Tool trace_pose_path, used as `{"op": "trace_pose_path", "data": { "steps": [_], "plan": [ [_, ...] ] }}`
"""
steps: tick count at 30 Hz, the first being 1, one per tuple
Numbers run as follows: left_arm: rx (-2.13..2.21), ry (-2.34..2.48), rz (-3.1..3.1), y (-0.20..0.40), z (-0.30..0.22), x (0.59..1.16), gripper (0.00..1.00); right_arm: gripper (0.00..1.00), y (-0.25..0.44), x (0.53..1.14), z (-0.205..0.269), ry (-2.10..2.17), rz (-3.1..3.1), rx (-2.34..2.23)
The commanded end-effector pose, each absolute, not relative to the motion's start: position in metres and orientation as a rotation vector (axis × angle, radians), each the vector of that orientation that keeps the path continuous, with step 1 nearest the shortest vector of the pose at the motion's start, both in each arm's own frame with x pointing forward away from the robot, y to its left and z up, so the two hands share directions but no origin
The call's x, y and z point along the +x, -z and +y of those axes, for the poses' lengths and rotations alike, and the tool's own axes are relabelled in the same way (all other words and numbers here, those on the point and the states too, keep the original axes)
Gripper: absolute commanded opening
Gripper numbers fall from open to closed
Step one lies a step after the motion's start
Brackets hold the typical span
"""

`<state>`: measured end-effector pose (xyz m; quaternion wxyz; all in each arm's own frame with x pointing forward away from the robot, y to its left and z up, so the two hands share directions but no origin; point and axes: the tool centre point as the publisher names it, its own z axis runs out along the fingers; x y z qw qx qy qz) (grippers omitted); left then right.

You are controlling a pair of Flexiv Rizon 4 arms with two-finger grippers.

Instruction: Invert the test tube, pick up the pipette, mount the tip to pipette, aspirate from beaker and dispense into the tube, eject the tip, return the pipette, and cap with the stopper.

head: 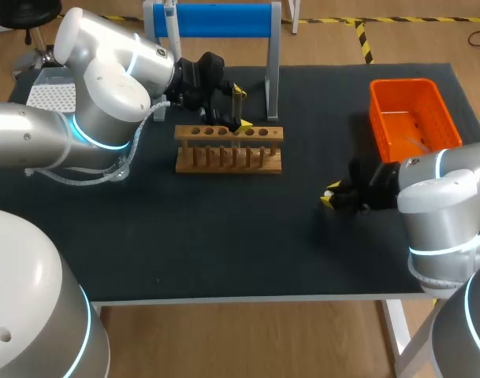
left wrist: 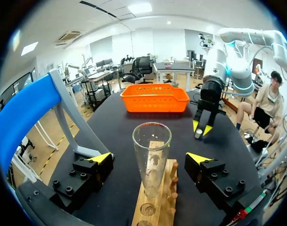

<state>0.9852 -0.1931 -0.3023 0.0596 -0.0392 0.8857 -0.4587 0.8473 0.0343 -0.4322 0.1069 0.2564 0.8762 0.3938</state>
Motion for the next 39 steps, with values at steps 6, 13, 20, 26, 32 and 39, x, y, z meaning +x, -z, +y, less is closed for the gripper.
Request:
{"op": "trace_pose_path", "data": {
  "steps": [6, 13, 20, 26, 32, 39],
  "plan": [
    [-0.119, 1.387, 2.684, 0.302, -0.193, 0.985, 1.00, 0.29, 0.432, 0.848, 0.034, -1.156, 2.583, 0.759],
    [-0.119, 1.387, 2.684, 0.302, -0.193, 0.985, 1.00, 0.26, 0.433, 0.849, 0.033, -1.149, 2.583, 0.765],
    [-0.119, 1.387, 2.684, 0.302, -0.193, 0.985, 1.00, 0.00, 0.434, 0.850, 0.032, -1.141, 2.586, 0.771],
    [-0.119, 1.387, 2.684, 0.302, -0.193, 0.985, 1.00, 0.00, 0.432, 0.851, 0.032, -1.142, 2.589, 0.769],
    [-0.119, 1.387, 2.684, 0.302, -0.193, 0.985, 1.00, 0.00, 0.407, 0.858, 0.032, -1.151, 2.598, 0.712],
    [-0.119, 1.387, 2.684, 0.302, -0.193, 0.985, 1.00, 0.00, 0.368, 0.869, 0.036, -1.193, 2.627, 0.606]
  ]
}}
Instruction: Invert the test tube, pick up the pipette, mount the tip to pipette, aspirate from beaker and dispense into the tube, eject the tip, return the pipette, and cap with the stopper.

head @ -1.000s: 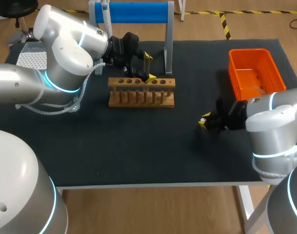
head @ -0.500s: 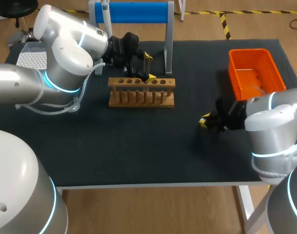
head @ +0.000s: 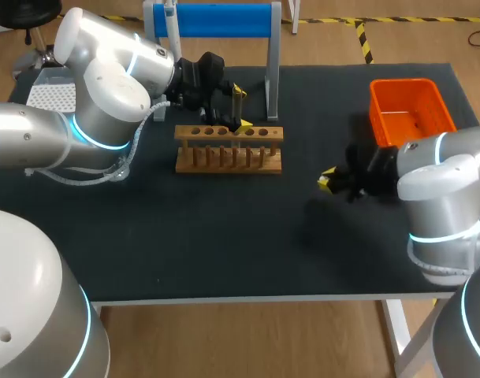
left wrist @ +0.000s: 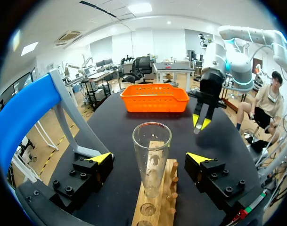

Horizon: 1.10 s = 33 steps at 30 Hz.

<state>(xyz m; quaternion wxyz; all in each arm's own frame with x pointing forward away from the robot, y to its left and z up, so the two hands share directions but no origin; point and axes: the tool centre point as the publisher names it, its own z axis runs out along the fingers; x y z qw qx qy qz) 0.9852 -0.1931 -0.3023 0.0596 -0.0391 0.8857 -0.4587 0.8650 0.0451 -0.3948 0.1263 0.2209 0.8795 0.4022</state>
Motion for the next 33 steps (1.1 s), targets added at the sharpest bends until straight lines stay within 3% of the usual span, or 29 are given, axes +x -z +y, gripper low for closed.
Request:
{"op": "trace_pose_path", "data": {
  "steps": [1, 14, 33],
  "plan": [
    [-0.119, 1.387, 2.684, 0.302, -0.193, 0.985, 1.00, 0.00, 0.363, 0.871, 0.037, -1.199, 2.632, 0.589],
    [-0.119, 1.387, 2.684, 0.302, -0.193, 0.985, 1.00, 0.00, 0.277, 0.893, 0.064, -1.258, 2.701, 0.320],
    [-0.119, 1.387, 2.684, 0.302, -0.193, 0.985, 1.00, 0.00, 0.207, 0.928, 0.123, -1.290, 2.751, 0.067]
  ]
}}
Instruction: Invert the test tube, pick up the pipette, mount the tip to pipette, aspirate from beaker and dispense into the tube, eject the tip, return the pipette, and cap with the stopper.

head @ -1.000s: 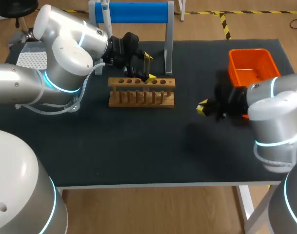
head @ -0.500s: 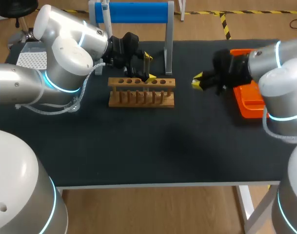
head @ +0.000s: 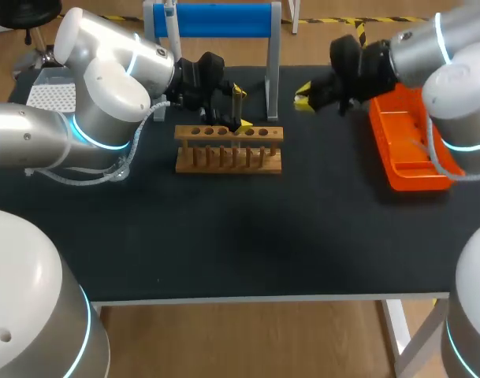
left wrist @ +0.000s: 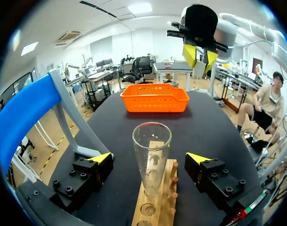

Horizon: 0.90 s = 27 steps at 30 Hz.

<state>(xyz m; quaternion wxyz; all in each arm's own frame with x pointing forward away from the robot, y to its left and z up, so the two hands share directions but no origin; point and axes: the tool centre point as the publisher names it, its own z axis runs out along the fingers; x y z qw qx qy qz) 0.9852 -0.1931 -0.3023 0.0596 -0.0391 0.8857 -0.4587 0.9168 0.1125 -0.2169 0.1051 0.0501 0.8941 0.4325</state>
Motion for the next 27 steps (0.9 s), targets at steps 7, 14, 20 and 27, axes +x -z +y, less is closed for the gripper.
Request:
{"op": "trace_pose_path", "data": {
  "steps": [7, 14, 20, 27],
  "plan": [
    [-0.119, 1.387, 2.684, 0.302, -0.193, 0.985, 1.00, 0.00, 0.198, 0.940, 0.146, -1.292, 2.774, 0.017],
    [-0.119, 1.387, 2.684, 0.302, -0.193, 0.985, 1.00, 0.00, 0.195, 0.953, 0.165, -1.290, 2.785, -0.012],
    [-0.119, 1.387, 2.684, 0.302, -0.193, 0.985, 1.00, 0.00, 0.194, 0.963, 0.178, -1.289, 2.788, -0.016],
    [-0.119, 1.387, 2.684, 0.302, -0.193, 0.985, 1.00, 0.00, 0.195, 0.969, 0.192, -1.293, 2.795, -0.024]
  ]
}}
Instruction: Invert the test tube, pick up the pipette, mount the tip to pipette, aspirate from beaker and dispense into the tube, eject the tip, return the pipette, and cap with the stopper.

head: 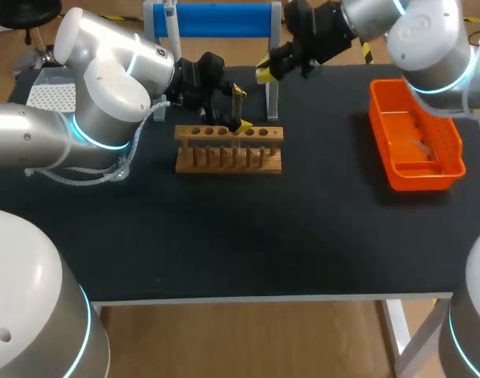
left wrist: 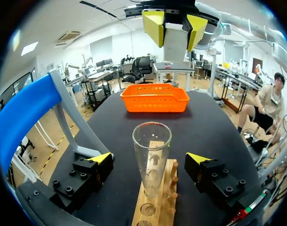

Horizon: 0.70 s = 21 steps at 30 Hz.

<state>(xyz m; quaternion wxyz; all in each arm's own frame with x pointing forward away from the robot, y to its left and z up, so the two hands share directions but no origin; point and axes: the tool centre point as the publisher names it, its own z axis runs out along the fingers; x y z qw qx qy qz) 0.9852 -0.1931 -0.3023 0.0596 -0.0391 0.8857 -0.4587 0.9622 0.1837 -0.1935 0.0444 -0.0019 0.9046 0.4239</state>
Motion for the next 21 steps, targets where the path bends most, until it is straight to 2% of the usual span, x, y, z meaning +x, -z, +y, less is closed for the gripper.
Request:
{"op": "trace_pose_path", "data": {
  "steps": [1, 21],
  "plan": [
    [-0.119, 1.387, 2.684, 0.302, -0.193, 0.985, 1.00, 0.00, 0.195, 0.970, 0.193, -1.293, 2.797, -0.026],
    [-0.119, 1.387, 2.684, 0.302, -0.193, 0.985, 1.00, 0.00, 0.206, 0.978, 0.213, -1.280, 2.831, -0.054]
  ]
}}
